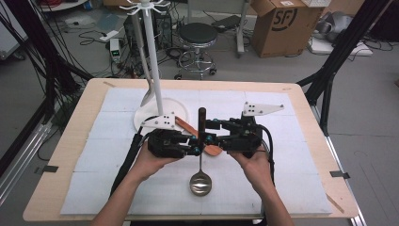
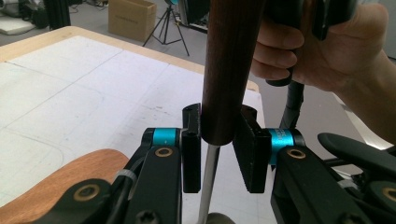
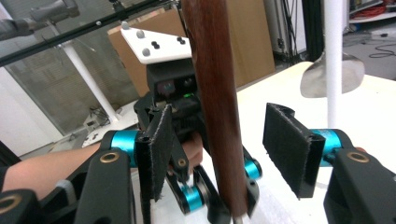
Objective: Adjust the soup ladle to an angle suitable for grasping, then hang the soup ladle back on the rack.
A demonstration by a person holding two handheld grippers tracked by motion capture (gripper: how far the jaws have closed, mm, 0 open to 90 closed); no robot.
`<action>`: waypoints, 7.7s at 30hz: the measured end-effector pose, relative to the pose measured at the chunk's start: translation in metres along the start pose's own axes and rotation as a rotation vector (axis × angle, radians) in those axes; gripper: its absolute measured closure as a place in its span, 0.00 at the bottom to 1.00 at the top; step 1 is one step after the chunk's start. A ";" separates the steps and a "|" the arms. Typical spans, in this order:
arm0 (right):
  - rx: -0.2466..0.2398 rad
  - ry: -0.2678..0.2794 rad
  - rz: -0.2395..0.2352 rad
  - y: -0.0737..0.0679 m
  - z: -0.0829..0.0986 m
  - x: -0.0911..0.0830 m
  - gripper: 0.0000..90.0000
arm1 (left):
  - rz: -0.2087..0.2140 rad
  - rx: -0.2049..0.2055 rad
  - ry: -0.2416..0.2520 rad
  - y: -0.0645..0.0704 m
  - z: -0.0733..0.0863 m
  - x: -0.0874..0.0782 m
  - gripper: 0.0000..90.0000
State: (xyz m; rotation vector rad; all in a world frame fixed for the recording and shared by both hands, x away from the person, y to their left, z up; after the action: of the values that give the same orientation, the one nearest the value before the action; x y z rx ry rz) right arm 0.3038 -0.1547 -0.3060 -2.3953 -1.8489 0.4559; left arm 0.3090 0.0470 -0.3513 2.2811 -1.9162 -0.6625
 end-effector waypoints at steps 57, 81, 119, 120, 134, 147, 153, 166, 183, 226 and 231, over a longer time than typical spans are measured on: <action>0.023 -0.044 0.133 0.019 0.042 -0.038 0.32 | -0.076 -0.001 0.022 -0.007 -0.005 -0.018 0.82; 0.062 -0.058 0.197 0.031 0.073 -0.059 0.28 | -0.098 -0.020 0.038 -0.020 -0.011 -0.027 0.82; 0.072 -0.109 0.301 0.041 0.127 -0.099 0.22 | -0.181 0.027 0.049 -0.033 -0.072 -0.070 0.82; 0.070 -0.110 0.304 0.041 0.127 -0.100 0.22 | -0.184 0.025 0.055 -0.034 -0.074 -0.072 0.82; 0.053 -0.097 0.321 0.037 0.134 -0.104 0.20 | -0.218 0.016 0.082 -0.045 -0.106 -0.090 0.82; 0.047 -0.101 0.343 0.037 0.138 -0.108 0.19 | -0.251 0.019 0.092 -0.056 -0.133 -0.106 0.82; 0.034 -0.108 0.343 0.036 0.139 -0.108 0.18 | -0.250 0.013 0.097 -0.058 -0.141 -0.112 0.82; 0.045 -0.112 0.344 0.037 0.140 -0.107 0.12 | -0.270 -0.008 0.114 -0.065 -0.151 -0.127 0.82; 0.053 -0.117 0.374 0.039 0.141 -0.108 0.00 | -0.300 -0.028 0.107 -0.075 -0.161 -0.131 0.82; 0.048 -0.115 0.351 0.038 0.142 -0.106 0.00 | -0.385 -0.096 0.090 -0.095 -0.154 -0.135 0.81; 0.054 -0.114 0.350 0.037 0.142 -0.106 0.00 | -0.396 -0.098 0.086 -0.097 -0.153 -0.136 0.80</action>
State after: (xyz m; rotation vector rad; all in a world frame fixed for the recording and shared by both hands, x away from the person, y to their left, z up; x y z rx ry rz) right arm 0.2740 -0.2826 -0.4310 -2.7129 -1.4306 0.6724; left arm 0.4398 0.1663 -0.2092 2.5993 -1.3719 -0.6631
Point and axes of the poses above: each handheld gripper's, and its own axes: x roughly forward along the jaws, z roughly out of its underside, y roughly to its right, the point moved 3 cm from there along x, roughly forward along the jaws, and after that the axes turned 6 degrees about -x, right-handed, at the moved point
